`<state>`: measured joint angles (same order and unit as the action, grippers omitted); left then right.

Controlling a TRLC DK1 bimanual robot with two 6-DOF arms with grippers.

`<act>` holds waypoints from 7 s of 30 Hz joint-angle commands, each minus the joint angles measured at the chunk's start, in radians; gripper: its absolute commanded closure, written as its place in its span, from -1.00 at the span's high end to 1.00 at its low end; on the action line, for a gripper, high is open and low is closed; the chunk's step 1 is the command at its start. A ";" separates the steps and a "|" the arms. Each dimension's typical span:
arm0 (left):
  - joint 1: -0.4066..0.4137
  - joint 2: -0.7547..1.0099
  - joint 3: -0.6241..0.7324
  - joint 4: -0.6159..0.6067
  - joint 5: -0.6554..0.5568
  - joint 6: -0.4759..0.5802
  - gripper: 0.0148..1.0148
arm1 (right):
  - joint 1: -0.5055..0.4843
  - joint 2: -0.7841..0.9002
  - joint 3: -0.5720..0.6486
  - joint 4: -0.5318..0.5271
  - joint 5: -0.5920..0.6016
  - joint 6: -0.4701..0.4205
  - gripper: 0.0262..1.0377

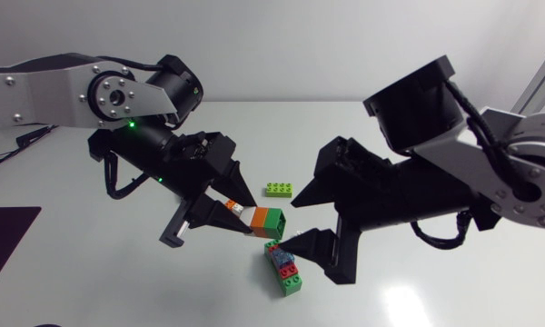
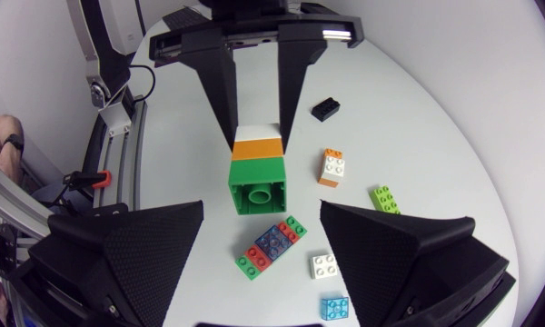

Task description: Separate the duplo bricks

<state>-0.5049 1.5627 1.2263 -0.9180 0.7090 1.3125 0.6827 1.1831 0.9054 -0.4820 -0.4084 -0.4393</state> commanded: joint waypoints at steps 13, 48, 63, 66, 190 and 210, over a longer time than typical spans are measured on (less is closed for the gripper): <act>-0.066 0.063 0.108 -0.073 0.020 -0.038 -0.57 | 0.003 -0.063 -0.085 0.048 0.048 -0.065 0.62; -0.100 0.062 0.098 -0.088 0.012 -0.052 0.01 | 0.006 -0.065 -0.094 0.052 -0.023 -0.064 -0.44; -0.083 0.054 0.088 -0.090 0.014 -0.055 -0.10 | 0.003 -0.099 -0.111 0.056 -0.018 -0.041 -0.43; -0.081 0.040 0.085 -0.096 0.023 -0.055 -0.09 | 0.003 -0.099 -0.114 0.063 -0.018 -0.036 -0.43; 0.037 -0.127 -0.195 0.070 -0.025 -0.084 -0.62 | -0.328 0.685 0.267 -0.043 0.450 0.056 0.76; 0.049 -0.122 -0.200 0.080 -0.025 -0.070 -0.62 | -0.328 0.777 0.382 -0.181 0.500 0.105 0.25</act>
<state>-0.4637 1.4528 1.0561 -0.8440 0.6804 1.2144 0.3481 1.9362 1.2633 -0.6395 0.0818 -0.3550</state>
